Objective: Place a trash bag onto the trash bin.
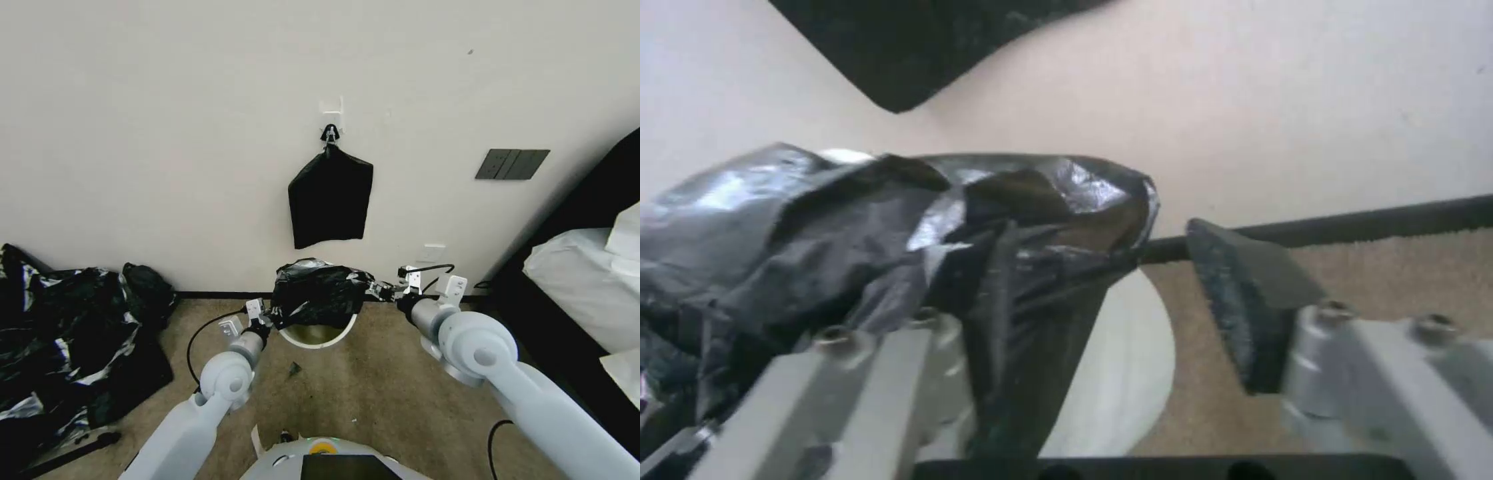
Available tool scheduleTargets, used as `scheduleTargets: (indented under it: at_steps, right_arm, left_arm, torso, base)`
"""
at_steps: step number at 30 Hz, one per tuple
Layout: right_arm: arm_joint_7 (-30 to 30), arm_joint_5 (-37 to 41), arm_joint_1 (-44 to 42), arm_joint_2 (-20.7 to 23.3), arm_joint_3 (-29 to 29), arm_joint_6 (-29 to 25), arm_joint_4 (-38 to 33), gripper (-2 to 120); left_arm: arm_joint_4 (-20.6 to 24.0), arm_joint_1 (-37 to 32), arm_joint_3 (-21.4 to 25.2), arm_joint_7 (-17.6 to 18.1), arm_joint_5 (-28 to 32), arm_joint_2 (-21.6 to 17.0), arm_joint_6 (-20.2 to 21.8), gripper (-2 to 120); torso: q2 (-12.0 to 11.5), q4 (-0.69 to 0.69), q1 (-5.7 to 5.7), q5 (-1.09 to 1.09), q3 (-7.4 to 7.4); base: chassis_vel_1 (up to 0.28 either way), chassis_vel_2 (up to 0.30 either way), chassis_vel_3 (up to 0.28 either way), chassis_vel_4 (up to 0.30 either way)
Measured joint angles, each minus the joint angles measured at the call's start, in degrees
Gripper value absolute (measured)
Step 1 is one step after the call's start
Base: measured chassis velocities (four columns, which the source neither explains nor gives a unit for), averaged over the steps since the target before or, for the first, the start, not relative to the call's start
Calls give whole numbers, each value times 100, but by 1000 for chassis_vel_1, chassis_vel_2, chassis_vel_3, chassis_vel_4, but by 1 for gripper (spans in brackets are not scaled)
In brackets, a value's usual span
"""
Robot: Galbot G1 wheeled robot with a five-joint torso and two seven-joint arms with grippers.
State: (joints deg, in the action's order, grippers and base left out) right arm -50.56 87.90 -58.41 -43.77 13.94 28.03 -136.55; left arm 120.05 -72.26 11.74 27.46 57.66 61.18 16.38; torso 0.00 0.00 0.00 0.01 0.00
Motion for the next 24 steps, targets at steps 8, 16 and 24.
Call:
scheduleTargets:
  at_steps: [8, 16, 24]
  right_arm:
    - [840, -680, 172, 332, -148, -270, -653, 84]
    - [3675, -2942, 1074, 603, -1062, -317, 114, 100]
    - [4938, -4497, 2702, 694, -2699, -99, 729, 99]
  left_arm:
    - [-123, -56, 18, -385, -847, -26, -90, 1]
    - [-38, -197, -75, -1016, -2108, -137, -381, 1]
    - [100, -167, -90, -1349, -3053, -433, -536, 1]
  torso:
    - [0, -1, 0, -1, 0]
    - [0, 0, 0, -1, 1]
    - [0, 1, 0, -1, 1]
  base:
    - [0, 0, 0, 0]
    - [0, 0, 0, 0]
    - [0, 0, 0, 0]
